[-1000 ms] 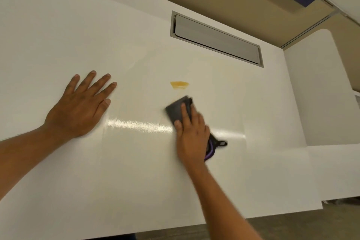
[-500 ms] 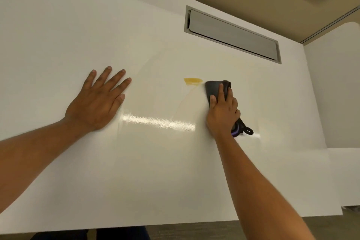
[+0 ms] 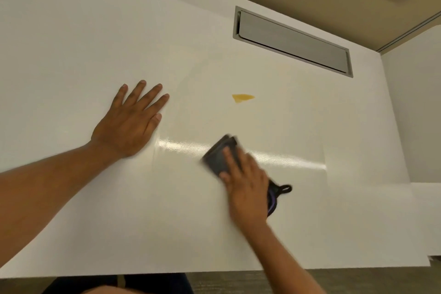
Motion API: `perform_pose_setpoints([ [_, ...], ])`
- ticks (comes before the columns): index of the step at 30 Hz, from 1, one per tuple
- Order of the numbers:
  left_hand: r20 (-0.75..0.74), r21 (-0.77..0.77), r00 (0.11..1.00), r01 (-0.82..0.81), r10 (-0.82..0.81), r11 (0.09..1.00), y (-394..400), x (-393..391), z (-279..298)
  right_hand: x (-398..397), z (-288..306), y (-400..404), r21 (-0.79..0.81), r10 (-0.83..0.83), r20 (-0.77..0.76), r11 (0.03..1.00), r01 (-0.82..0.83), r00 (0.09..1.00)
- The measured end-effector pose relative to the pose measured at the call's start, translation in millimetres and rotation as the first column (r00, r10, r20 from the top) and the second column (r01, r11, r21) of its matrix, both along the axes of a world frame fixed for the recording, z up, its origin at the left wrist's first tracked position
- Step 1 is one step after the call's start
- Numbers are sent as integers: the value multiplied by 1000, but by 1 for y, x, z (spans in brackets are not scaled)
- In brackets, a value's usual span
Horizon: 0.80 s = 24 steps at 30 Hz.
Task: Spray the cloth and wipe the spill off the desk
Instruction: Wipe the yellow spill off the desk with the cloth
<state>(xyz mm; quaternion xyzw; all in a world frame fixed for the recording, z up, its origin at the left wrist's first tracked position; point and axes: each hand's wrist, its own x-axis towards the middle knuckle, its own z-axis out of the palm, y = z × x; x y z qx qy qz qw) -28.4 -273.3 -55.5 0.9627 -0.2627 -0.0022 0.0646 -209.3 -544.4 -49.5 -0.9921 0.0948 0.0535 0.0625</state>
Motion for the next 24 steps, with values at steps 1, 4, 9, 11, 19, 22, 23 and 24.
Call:
perform_pose_setpoints([
  [1,-1,0,1000,0,0,1000,0,0,1,24,4,-19,-10,-106,-9,994,106,994],
  [4,-8,-2,1000,3,-3,1000,0,-1,2,91,13,-53,33,-373,3,927,373,928],
  [9,4,-2,1000,2,-2,1000,0,-3,2,89,6,8,-14,-266,8,964,266,964],
  [11,7,5,1000,1,-1,1000,0,-2,2,45,0,45,17,-92,16,996,92,996],
  [19,-32,17,999,0,1,1000,0,0,4,-17,3,-21,15,10,14,1000,-10,1000],
  [22,-35,21,999,-1,2,1000,1,1,3,54,9,-79,8,-232,18,973,232,973],
  [23,-40,24,999,-1,2,1000,1,1,4,82,9,-93,12,-295,25,956,294,955],
  [24,-46,23,999,-1,2,1000,1,1,4,110,8,-102,15,-333,33,943,333,942],
])
